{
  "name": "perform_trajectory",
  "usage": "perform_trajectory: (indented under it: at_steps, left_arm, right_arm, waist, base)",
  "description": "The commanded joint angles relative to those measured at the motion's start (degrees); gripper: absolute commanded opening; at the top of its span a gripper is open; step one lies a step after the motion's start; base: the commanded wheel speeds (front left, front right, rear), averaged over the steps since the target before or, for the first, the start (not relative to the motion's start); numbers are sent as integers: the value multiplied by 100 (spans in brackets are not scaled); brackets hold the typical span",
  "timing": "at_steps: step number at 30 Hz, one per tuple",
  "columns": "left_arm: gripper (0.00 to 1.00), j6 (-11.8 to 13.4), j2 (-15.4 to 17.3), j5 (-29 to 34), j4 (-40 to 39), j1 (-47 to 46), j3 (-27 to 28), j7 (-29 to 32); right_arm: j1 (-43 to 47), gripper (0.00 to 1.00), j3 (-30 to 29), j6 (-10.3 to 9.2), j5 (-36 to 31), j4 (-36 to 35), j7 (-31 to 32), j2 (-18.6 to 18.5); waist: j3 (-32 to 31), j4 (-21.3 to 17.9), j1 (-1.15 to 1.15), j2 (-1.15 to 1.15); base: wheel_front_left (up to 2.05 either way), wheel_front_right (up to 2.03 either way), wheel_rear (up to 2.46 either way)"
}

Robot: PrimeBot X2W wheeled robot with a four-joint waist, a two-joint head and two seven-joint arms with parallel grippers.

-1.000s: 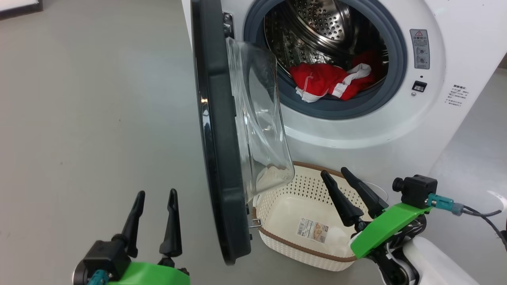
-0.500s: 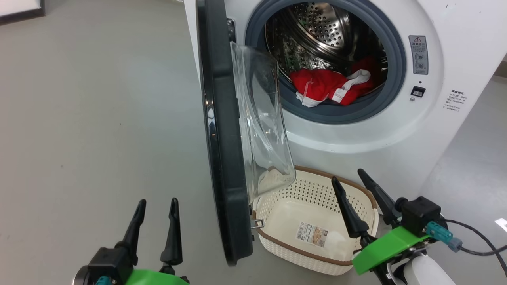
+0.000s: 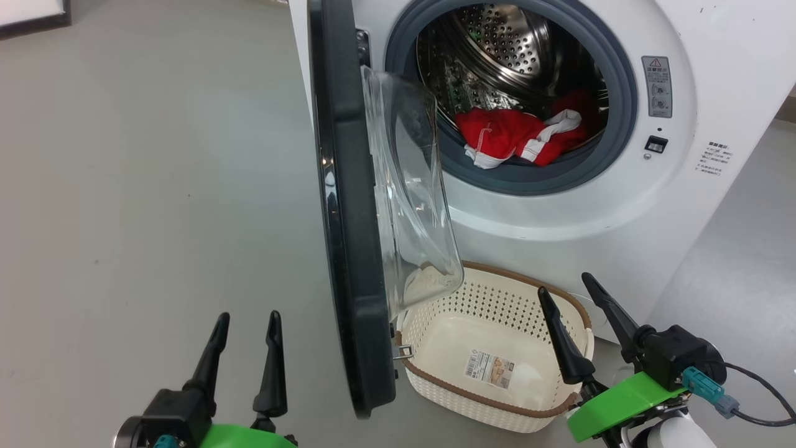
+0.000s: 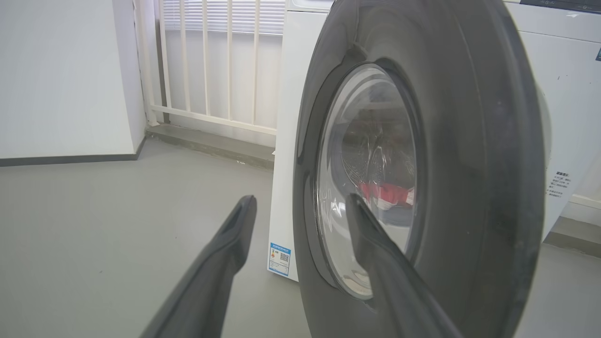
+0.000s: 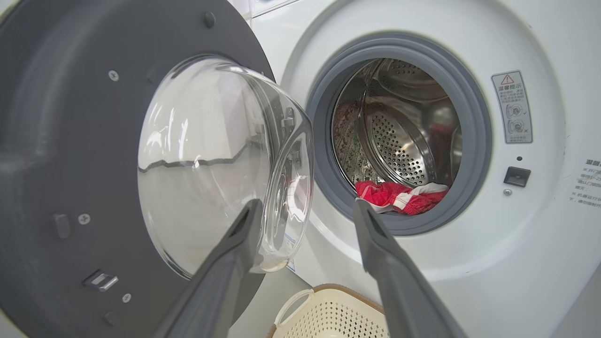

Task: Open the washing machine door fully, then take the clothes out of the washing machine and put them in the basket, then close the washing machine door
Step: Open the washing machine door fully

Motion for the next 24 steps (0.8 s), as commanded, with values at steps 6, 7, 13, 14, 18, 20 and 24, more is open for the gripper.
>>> perform_trajectory:
  at_steps: [6, 7, 13, 14, 18, 20, 24]
  left_arm:
    - [100, 12, 31, 34, -145, -44, 154, -35]
    - [100, 13, 30, 32, -141, -41, 154, -35]
    - [100, -5, 26, 17, -96, -42, 176, -35]
    - [100, -7, 25, 19, -94, -43, 180, -35]
    - [0, -10, 23, 44, -83, -46, 149, -35]
    - [0, -12, 21, 51, -85, -53, 129, -35]
    - [0, -31, 20, 10, -202, -89, 151, -35]
  right_arm:
    - [-21, 100, 114, 3, 75, -192, -38, 14]
    - [-19, 100, 117, 3, 97, -196, -38, 14]
    - [4, 100, 185, 3, 186, -213, -38, 14]
    - [5, 100, 193, 3, 192, -218, -38, 14]
    - [-8, 100, 207, 3, 180, -227, -38, 14]
    - [-1, 100, 212, 3, 170, -225, -38, 14]
    - [5, 100, 232, 3, 188, -202, -38, 15]
  waist:
    - [-13, -18, 0, 0]
    - [-18, -20, 0, 0]
    - [-30, -27, 0, 0]
    - [-23, -30, 0, 0]
    - [7, -56, 0, 0]
    - [10, -73, 0, 0]
    - [-12, -98, 0, 0]
  base:
    - [0, 0, 0]
    - [0, 0, 0]
    - [0, 0, 0]
    - [0, 0, 0]
    - [0, 0, 0]
    - [0, 0, 0]
    - [0, 0, 0]
